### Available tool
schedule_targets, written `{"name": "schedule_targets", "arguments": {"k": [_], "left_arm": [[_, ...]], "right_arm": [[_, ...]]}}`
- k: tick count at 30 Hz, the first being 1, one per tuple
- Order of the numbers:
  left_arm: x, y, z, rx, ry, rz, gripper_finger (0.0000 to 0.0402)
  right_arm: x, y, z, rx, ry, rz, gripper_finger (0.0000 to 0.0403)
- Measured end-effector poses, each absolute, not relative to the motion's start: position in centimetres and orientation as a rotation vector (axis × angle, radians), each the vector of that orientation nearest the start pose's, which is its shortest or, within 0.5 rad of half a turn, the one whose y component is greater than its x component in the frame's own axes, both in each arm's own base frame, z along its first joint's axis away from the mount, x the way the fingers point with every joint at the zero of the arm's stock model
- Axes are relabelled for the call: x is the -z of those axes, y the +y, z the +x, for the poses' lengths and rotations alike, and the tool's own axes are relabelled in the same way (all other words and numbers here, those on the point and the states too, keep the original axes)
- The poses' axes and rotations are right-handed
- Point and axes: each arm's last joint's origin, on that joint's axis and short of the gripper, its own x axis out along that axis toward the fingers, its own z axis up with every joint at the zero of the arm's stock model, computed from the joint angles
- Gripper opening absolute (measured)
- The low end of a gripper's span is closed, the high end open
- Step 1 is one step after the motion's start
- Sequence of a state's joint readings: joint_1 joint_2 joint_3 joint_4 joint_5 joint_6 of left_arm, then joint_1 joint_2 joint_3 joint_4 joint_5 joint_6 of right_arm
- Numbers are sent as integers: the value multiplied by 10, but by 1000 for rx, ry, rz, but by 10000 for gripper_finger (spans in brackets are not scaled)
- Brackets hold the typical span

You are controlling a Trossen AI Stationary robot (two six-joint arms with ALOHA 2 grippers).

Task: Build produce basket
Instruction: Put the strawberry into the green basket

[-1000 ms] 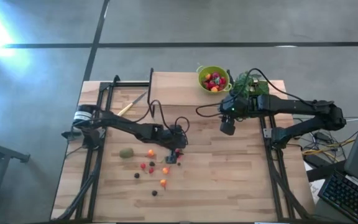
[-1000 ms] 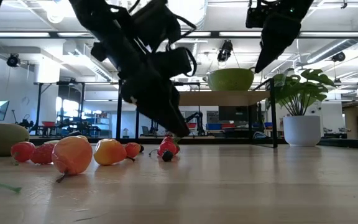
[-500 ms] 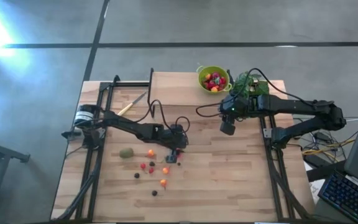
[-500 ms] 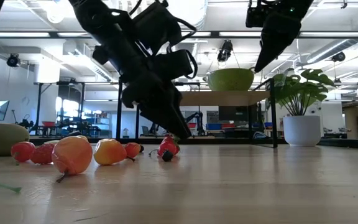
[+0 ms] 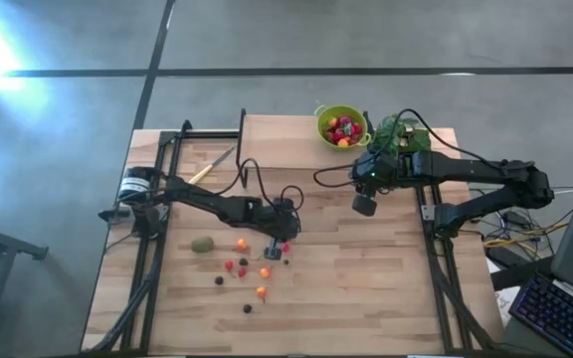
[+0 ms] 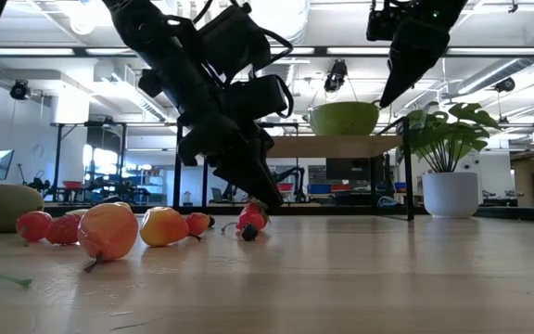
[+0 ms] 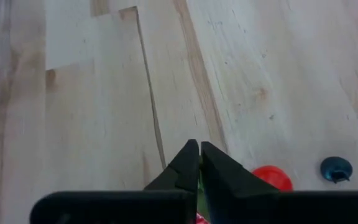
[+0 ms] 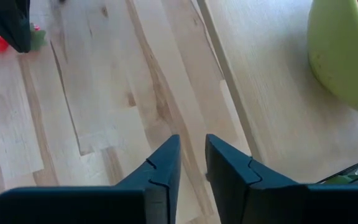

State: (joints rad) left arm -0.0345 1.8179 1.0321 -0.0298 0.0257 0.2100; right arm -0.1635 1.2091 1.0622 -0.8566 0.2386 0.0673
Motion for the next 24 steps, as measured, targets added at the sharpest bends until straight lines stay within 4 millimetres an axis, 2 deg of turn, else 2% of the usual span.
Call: {"name": "schedule_targets", "arguments": {"k": [8,14,18,24], "left_arm": [[-158,-13,366,140,806,197,7],[-161,-13,368,134,802,202,10],[-181,-9,378,65,725,243,5],[-209,-9,390,57,443,237,5]], "right_arm": [[-293,-44,225,401,996,23,57],[-293,-44,225,405,994,31,73],[-291,-44,225,404,998,34,89],[-280,-43,227,393,990,36,111]]}}
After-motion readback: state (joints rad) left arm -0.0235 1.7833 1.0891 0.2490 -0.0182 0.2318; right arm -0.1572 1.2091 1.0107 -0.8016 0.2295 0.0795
